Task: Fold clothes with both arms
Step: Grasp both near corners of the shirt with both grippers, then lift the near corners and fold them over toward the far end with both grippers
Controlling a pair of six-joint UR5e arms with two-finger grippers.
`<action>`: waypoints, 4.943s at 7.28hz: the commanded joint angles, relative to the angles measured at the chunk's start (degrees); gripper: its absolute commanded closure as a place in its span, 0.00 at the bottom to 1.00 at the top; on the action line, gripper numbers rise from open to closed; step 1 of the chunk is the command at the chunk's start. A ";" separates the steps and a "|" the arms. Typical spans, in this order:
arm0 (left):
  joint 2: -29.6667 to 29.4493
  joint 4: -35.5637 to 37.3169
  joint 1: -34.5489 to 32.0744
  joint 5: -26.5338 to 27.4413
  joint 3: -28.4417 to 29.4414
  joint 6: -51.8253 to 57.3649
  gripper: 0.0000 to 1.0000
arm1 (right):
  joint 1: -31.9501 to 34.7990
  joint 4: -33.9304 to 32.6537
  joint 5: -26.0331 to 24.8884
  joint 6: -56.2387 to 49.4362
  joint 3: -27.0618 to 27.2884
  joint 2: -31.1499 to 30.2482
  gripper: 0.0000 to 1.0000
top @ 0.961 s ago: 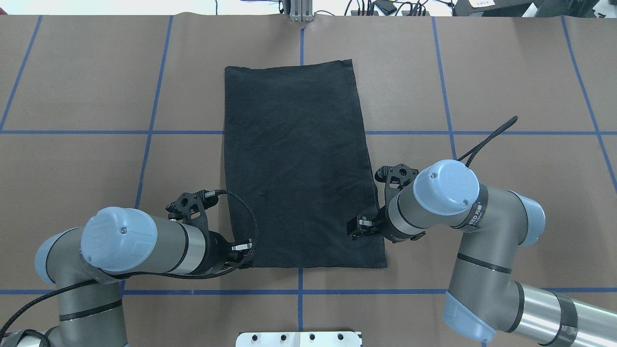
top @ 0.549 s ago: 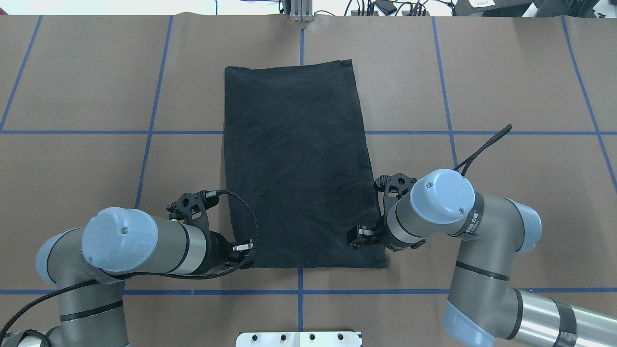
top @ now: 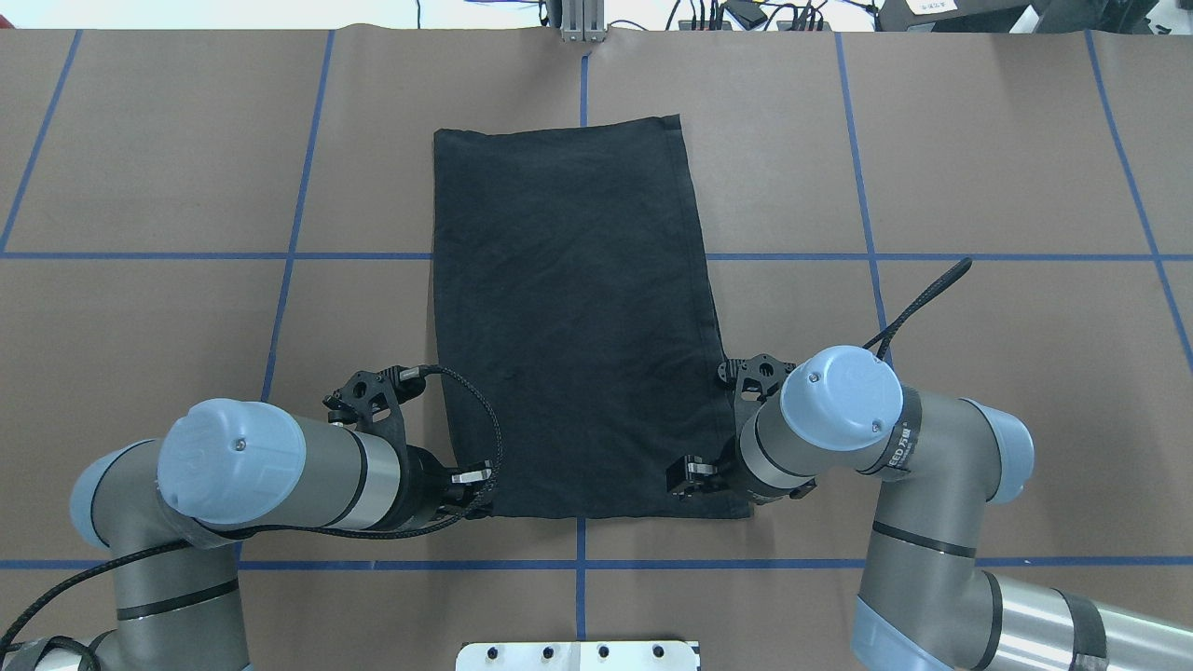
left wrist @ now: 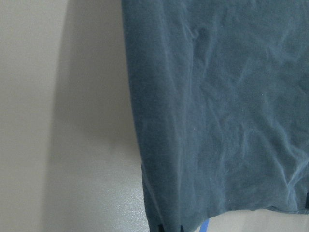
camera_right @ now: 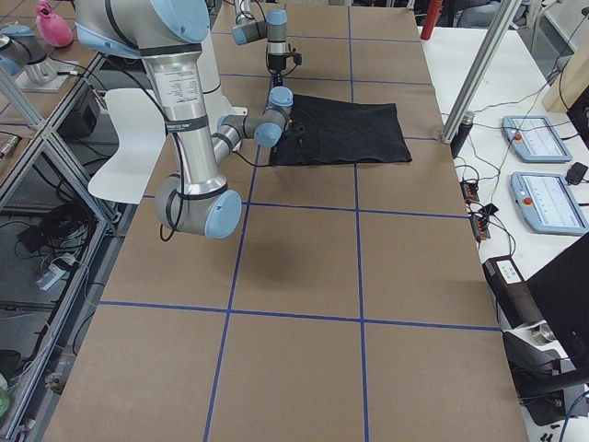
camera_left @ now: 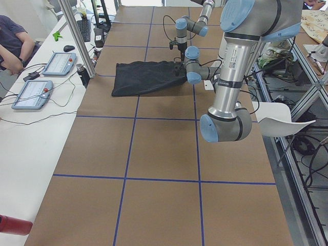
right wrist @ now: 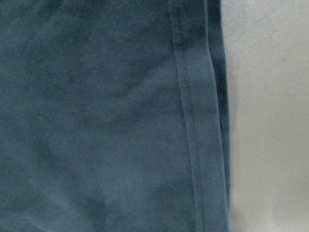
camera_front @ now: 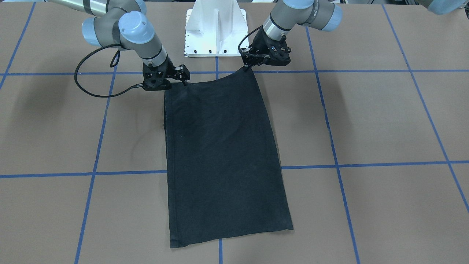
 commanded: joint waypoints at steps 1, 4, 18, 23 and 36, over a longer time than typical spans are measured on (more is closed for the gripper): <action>-0.02 0.00 -0.06 0.09 0.00 0.00 1.00 | -0.08 -0.23 -0.22 0.00 -0.40 0.14 0.00; -0.11 0.00 -0.06 0.00 0.00 0.00 1.00 | 0.27 0.03 -0.39 0.00 -1.63 0.58 0.04; 0.07 0.00 -1.20 0.09 -0.18 0.09 1.00 | 0.88 0.29 0.04 0.26 0.11 1.37 1.00; 1.04 0.79 -0.59 -0.79 -2.20 0.09 1.00 | 2.47 0.38 13.91 1.14 3.01 -1.51 1.00; -13.32 0.62 -23.33 -16.25 8.10 5.27 1.00 | 26.88 0.12 31.07 0.44 -0.20 4.77 1.00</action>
